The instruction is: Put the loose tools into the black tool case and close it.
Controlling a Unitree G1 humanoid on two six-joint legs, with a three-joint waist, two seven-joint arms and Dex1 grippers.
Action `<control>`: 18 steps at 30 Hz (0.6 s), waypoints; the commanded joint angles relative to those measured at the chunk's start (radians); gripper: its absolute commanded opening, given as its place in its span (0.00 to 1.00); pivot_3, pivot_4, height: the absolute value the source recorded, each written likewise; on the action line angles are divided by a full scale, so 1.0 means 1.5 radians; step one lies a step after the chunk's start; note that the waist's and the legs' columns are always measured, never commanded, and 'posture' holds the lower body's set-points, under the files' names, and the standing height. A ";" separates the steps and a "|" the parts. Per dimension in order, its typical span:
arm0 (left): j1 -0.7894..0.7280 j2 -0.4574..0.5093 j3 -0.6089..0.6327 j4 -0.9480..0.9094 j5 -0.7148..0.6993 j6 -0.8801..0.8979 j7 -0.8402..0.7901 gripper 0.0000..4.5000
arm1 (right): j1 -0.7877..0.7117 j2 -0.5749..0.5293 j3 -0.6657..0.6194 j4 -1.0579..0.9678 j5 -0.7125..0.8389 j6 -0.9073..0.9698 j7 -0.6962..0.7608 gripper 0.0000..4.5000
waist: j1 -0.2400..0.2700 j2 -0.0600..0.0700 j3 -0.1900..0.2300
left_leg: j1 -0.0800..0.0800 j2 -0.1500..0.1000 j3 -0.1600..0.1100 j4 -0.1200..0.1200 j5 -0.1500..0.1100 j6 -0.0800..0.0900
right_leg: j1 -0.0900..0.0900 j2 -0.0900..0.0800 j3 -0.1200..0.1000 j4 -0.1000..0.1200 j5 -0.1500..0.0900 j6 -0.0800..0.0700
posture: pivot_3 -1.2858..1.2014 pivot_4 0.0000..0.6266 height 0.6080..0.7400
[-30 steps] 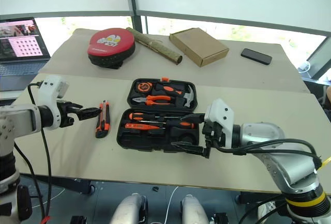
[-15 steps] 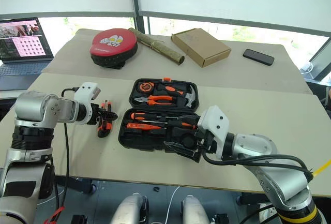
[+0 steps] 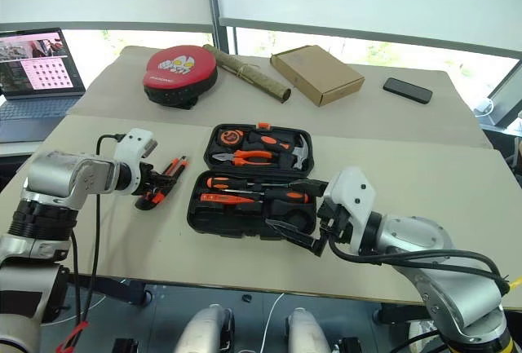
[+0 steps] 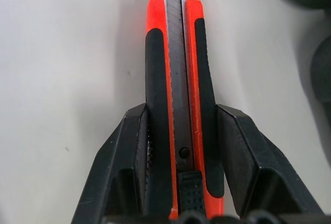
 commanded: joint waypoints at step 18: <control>-0.102 -0.053 -0.262 -0.131 0.122 -0.386 -0.589 0.34 | 0.126 -0.067 -0.112 -0.074 0.063 0.031 -0.008 1.00 | 0.005 -0.001 0.001 | -0.005 -0.001 -0.001 0.001 -0.001 0.001 | 0.000 -0.001 -0.001 -0.003 0.000 0.002 | 0.52 0.24 1.00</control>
